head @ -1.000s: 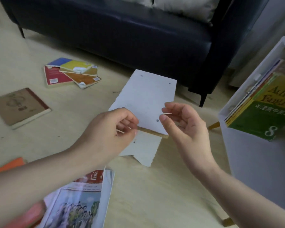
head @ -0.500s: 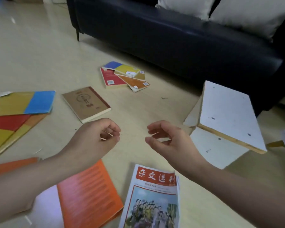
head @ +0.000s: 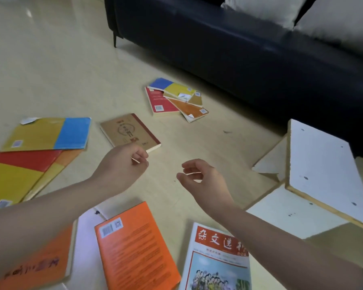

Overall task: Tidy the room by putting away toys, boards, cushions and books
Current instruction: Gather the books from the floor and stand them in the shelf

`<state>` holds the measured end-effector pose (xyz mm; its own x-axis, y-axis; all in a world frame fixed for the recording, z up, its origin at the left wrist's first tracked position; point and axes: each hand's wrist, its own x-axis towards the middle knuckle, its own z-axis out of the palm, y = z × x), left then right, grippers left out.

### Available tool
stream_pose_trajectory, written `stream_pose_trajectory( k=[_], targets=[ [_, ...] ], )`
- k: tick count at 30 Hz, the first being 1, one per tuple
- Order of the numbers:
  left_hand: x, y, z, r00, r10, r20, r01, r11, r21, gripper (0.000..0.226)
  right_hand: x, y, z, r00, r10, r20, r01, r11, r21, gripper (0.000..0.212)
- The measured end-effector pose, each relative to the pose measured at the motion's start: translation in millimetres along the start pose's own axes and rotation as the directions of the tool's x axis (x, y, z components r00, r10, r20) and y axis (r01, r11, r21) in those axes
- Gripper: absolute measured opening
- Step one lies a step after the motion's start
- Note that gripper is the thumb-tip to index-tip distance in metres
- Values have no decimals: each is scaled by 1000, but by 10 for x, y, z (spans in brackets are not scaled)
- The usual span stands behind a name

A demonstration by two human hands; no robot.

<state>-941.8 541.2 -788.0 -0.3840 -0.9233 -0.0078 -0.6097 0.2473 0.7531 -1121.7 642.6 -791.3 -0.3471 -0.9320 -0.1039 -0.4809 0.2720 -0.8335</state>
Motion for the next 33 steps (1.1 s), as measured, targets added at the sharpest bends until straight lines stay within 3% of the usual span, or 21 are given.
stream_pose_trajectory(
  k=[9,16,22,26,29,33],
  targets=[
    [712,-552,-51,999,-18,37,12,988,156,5,851,247,260,996,85,-1,-85,996,10,22],
    [1547,-1123,256,993,-62,-103,79,982,169,14,1448,360,636,993,115,20,-113,991,-66,26],
    [2446,-1581,727,989,29,-143,22,939,343,18,2070,525,576,989,148,-20,-149,987,-52,26],
    [2868,-1869,939,993,0,-122,60,867,494,25,2454,637,578,985,163,-60,-166,985,-51,24],
    [2878,-1997,1122,974,-53,-219,170,811,559,37,2739,675,625,981,180,-67,-185,980,-78,26],
    [2898,-2099,1275,948,-24,-318,204,810,550,39,3233,752,676,984,165,-63,-173,974,-149,31]
  ],
)
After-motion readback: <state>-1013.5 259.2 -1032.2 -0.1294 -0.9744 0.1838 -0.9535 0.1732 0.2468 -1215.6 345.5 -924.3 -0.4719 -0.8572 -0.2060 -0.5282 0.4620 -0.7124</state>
